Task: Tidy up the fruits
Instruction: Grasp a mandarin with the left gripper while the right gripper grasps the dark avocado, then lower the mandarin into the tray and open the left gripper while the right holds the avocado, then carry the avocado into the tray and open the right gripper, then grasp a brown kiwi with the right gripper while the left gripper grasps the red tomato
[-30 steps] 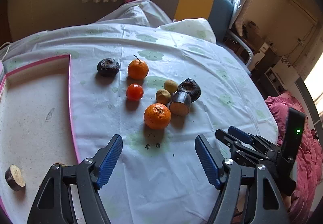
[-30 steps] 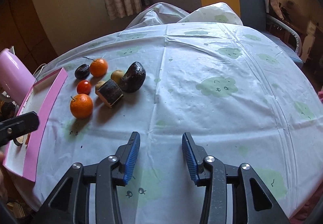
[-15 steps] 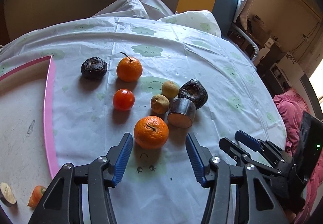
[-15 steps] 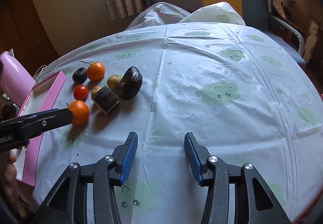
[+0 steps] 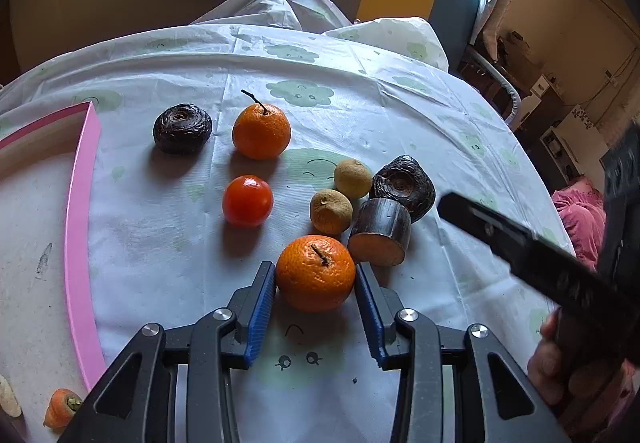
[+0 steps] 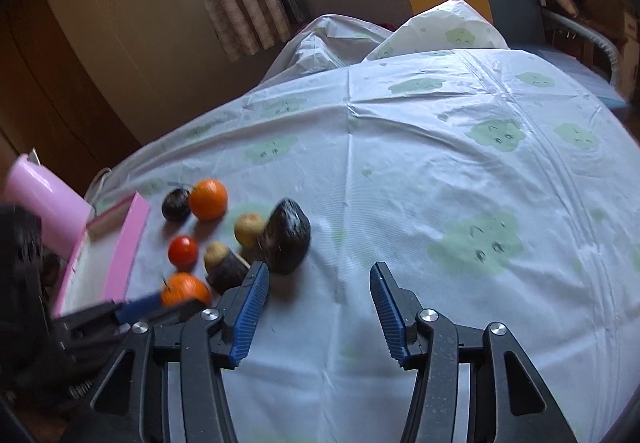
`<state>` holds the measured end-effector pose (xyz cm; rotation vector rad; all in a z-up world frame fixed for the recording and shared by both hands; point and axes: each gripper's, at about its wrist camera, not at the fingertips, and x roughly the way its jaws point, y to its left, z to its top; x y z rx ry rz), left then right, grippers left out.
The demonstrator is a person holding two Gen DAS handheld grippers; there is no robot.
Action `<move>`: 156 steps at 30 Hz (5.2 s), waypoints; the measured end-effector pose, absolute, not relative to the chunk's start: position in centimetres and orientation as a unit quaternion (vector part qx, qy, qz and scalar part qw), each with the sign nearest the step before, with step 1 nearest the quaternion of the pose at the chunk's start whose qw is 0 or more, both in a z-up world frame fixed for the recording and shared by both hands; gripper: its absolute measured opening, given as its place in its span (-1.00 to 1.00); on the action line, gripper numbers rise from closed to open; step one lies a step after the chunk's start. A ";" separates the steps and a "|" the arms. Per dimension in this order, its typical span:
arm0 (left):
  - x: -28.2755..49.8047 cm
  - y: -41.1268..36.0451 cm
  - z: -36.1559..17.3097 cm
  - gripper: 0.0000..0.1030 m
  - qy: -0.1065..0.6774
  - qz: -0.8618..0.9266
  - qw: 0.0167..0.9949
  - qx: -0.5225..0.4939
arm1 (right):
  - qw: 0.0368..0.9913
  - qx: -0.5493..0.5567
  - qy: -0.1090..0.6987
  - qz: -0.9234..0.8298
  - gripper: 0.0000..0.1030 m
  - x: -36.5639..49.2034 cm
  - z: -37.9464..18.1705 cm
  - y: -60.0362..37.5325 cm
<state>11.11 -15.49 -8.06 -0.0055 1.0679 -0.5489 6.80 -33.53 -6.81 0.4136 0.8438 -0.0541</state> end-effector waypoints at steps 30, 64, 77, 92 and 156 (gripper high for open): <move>8.5 -9.8 -3.0 -0.23 0.461 -0.244 0.851 -0.057 | 0.886 0.195 0.418 -0.049 -0.46 8.0 -8.2 -35.1; 7.9 3.6 -4.3 -0.19 0.443 -0.034 0.892 -0.082 | 0.907 0.131 0.389 -0.100 -0.47 4.7 -6.0 -33.6; 5.2 5.4 -2.7 -0.18 0.421 -0.020 0.902 -0.094 | 0.919 0.108 0.378 0.038 -0.47 4.1 -2.3 -25.5; 4.2 7.3 -3.1 -0.18 0.417 -0.005 0.903 -0.109 | 0.887 0.048 0.412 0.204 -0.47 7.0 -2.2 -11.7; 2.5 1.2 -3.0 -0.18 0.427 -0.084 0.900 -0.033 | 0.904 0.123 0.409 0.012 0.17 3.2 -5.2 -22.8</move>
